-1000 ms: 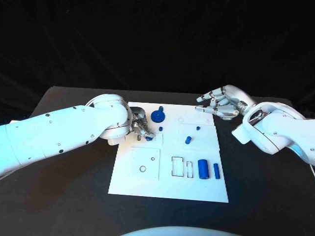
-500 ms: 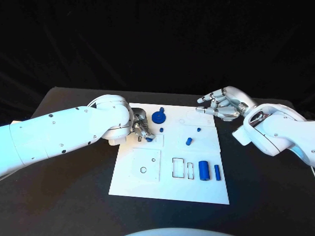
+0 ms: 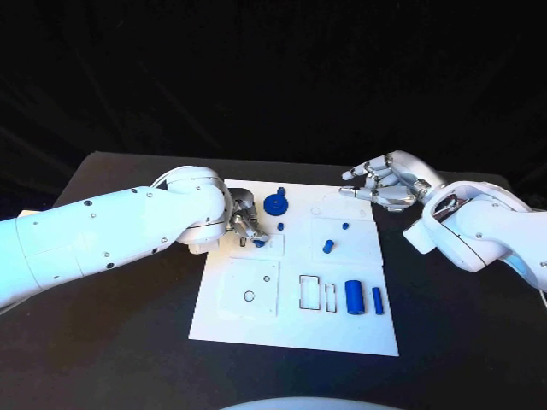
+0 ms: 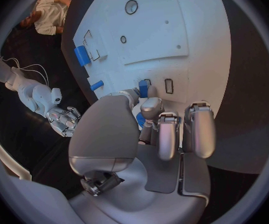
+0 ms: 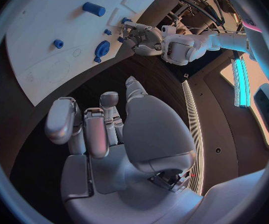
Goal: Assemble the parts on the task board
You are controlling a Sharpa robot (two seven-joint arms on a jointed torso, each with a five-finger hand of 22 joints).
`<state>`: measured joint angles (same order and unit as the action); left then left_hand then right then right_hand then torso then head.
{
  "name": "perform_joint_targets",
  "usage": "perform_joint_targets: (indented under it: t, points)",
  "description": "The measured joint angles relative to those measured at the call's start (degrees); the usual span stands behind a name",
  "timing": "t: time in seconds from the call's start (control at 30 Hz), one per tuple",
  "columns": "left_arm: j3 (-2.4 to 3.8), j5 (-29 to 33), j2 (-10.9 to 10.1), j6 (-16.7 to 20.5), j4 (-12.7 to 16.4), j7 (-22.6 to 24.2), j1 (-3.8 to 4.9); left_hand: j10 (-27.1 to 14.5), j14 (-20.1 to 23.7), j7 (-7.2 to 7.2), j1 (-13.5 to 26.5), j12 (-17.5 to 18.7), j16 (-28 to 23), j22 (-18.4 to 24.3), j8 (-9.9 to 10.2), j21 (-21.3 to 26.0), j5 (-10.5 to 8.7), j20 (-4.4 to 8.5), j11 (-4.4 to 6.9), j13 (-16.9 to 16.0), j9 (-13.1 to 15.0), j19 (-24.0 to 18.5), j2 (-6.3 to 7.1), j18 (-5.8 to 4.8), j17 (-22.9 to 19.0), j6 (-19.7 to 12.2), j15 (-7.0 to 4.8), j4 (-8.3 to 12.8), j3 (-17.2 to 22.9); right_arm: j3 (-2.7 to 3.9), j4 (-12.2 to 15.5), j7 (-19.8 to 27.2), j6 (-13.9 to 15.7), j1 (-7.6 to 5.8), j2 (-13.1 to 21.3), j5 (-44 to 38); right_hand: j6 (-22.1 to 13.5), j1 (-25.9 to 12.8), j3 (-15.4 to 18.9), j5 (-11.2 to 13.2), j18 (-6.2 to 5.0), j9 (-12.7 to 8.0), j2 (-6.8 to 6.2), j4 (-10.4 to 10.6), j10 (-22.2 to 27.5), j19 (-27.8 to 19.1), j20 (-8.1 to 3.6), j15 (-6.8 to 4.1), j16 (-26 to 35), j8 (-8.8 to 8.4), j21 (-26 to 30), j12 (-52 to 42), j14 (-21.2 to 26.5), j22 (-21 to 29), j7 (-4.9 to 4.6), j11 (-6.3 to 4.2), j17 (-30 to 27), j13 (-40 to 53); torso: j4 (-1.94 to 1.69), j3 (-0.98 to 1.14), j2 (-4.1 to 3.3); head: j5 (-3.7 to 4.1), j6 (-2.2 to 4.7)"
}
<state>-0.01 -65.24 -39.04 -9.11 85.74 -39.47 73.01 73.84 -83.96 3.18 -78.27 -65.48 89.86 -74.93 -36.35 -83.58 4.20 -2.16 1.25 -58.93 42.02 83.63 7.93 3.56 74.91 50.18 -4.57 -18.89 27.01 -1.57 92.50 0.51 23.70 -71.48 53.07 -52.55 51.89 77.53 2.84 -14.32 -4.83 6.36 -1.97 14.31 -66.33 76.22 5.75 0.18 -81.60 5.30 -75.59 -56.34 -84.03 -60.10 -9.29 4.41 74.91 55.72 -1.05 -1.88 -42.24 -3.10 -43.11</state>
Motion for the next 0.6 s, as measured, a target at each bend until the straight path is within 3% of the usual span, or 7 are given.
perform_joint_targets:
  t: [0.6]
  points:
    - [-0.02, -1.18, -0.18, -0.42, -0.05, -0.39, -0.04, 0.4, 0.0, 0.0, 0.75, -0.21, 0.0, 0.01, -0.22, 0.0, -0.01, 0.21, -0.01, -0.31, 0.12, 0.21, 0.61, -0.01, -0.01, 0.22, 0.0, 0.59, 1.02, -0.01, 0.15, 0.72, 0.01, 0.03, 0.02, 0.04, 0.2, 0.38, 0.0, 0.0, 0.0, 0.04, 0.37, 0.0, 0.0, 0.0, 0.0, 0.0, 0.0, 0.0, 0.0, 0.0, 0.0, 0.0, 0.2, 0.0, 0.0, 0.0, 0.0, 0.03, 0.01, -0.07, -0.15]
